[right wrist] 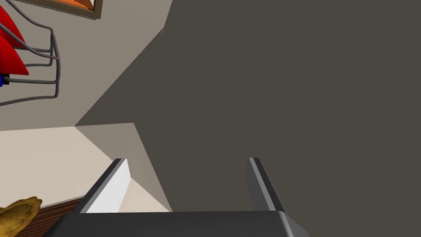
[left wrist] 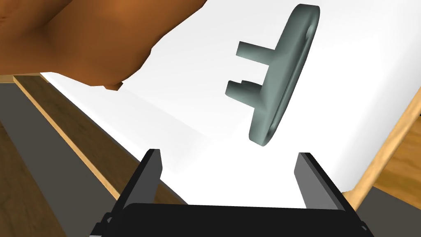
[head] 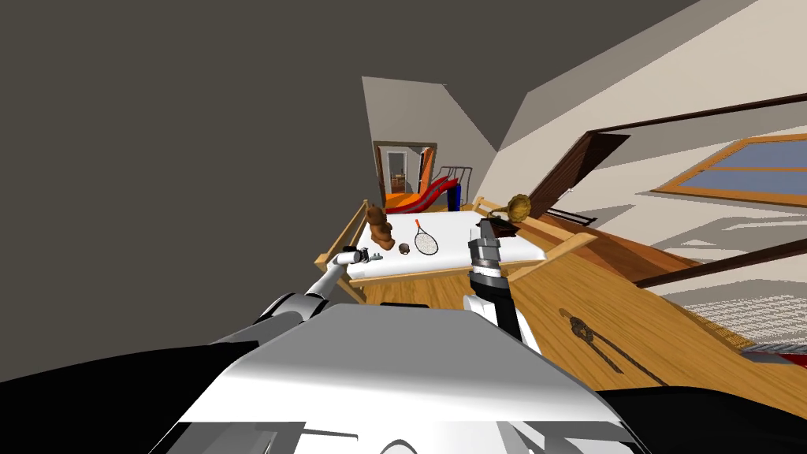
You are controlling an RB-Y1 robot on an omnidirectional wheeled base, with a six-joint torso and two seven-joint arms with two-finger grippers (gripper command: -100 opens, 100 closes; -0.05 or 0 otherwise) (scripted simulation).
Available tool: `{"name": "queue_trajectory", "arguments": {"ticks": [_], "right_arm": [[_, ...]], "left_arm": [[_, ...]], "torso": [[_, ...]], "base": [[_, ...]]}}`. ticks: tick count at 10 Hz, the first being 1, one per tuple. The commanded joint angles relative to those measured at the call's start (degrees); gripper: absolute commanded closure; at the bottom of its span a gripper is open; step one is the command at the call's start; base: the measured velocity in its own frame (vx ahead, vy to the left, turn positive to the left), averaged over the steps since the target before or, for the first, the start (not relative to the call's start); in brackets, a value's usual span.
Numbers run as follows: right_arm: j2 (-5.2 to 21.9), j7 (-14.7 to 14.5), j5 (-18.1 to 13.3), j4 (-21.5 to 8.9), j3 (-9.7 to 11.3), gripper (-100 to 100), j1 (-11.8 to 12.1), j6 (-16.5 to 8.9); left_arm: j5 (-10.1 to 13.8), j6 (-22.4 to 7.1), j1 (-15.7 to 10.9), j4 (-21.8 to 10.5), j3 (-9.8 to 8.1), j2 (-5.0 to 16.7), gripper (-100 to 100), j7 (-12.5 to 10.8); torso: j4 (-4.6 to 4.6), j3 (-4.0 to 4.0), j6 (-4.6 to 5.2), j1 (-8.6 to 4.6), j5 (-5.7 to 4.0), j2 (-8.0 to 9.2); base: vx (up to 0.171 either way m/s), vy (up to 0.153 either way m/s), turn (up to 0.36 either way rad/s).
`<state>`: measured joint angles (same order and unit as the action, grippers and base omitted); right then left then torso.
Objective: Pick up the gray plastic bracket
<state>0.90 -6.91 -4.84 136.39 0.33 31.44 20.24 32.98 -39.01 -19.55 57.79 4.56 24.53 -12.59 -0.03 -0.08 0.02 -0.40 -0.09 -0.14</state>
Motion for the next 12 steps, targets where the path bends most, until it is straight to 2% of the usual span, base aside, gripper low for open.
{"name": "queue_trajectory", "arguments": {"ticks": [1,2,3,4,7,8,11,12], "right_arm": [[0.0,0.0,0.0,0.0,0.0,0,0.0,0.0],[0.0,0.0,0.0,0.0,0.0,0,0.0,0.0],[0.0,0.0,0.0,0.0,0.0,0,0.0,0.0],[0.0,0.0,0.0,0.0,0.0,0,0.0,0.0],[0.0,0.0,0.0,0.0,0.0,0,0.0,0.0],[0.0,0.0,0.0,0.0,0.0,0,0.0,0.0],[0.0,0.0,0.0,0.0,-0.01,0,0.0,0.0],[0.0,0.0,0.0,0.0,-0.01,0,0.0,0.0]], "left_arm": [[-0.15,-1.75,-0.5,-0.98,-0.18,0.35,-100,-1.07],[-0.1,-3.06,-1.7,-3.56,-0.28,0.59,-100,-1.93],[-0.07,-4.28,-2.82,-5.2,-0.37,0.81,-100,-2.76],[-0.07,-4.28,-2.82,-6.0,-0.37,0.81,-100,-2.76],[-0.02,-7.4,-5.72,-11.94,-0.62,1.8,-100,-4.92],[-0.02,-7.4,-5.72,-12.24,-0.62,1.8,-100,-4.92],[0.04,-9.64,-7.81,-16.64,-0.81,3.4,-100,-6.46],[0.04,-9.64,-7.81,-16.64,-0.81,3.4,-100,-6.46]], "torso": [[0.0,0.0,0.0,0.0,0.0,0.0],[0.01,0.02,-0.03,0.08,0.0,0.04],[0.02,0.04,-0.01,0.12,0.02,0.07],[0.01,0.03,0.01,0.06,0.01,0.04],[0.01,0.01,0.0,0.11,0.01,0.01],[0.0,0.01,-0.02,0.02,0.0,0.02],[0.02,0.06,-0.03,0.19,0.03,0.1],[0.03,0.06,-0.04,0.17,0.02,0.1]], "base": [[0.03,-0.079,-0.036],[0.022,-0.066,-0.078],[0.033,-0.086,-0.162],[0.031,-0.069,-0.038],[0.04,-0.08,-0.11],[0.025,-0.071,-0.011],[0.025,-0.053,-0.079],[0.023,-0.038,-0.016]]}}
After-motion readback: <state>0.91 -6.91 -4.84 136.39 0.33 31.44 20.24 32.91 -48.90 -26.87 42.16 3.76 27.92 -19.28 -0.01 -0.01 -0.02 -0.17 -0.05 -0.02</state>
